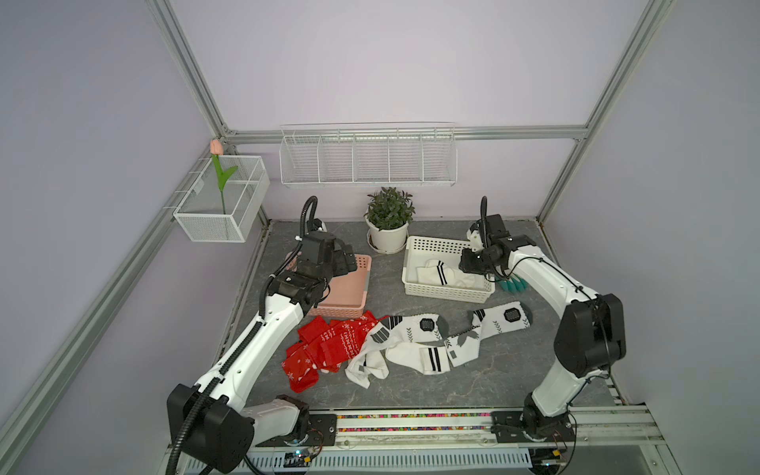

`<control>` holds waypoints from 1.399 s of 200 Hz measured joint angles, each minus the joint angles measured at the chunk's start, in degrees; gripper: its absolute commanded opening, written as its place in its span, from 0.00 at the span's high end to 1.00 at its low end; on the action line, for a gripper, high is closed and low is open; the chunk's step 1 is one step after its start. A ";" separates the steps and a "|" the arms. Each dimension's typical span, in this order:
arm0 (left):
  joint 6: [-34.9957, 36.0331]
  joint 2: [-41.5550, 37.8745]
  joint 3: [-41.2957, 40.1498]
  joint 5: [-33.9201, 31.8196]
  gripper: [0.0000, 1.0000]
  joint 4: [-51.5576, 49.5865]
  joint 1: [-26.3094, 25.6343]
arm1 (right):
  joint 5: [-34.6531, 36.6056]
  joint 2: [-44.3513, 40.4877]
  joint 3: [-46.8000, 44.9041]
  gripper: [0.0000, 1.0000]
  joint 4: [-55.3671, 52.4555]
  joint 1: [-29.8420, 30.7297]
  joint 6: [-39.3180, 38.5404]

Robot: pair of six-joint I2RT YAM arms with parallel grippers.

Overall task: Sort the socks into the basket by color
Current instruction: Place the sock in the bin, then pick up the sock at the center of the board.

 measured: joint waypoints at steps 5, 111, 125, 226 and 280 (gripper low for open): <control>0.00 0.00 0.00 0.00 0.01 0.00 0.00 | 0.00 -0.44 0.00 0.69 -0.07 0.26 0.00; 0.00 0.00 0.00 0.37 0.01 0.00 0.00 | 1.92 -14.21 -5.07 0.67 -6.19 6.69 0.33; 0.00 0.00 0.00 0.39 0.01 0.00 0.00 | 2.32 -16.57 -6.21 0.67 -7.06 7.65 0.66; -0.02 0.00 0.11 0.46 0.01 0.00 0.00 | 5.27 -33.35 -20.61 0.60 -14.32 13.68 6.75; -0.04 0.00 0.11 0.87 0.01 0.00 0.00 | 5.35 -35.60 -27.63 0.52 -14.84 14.51 10.45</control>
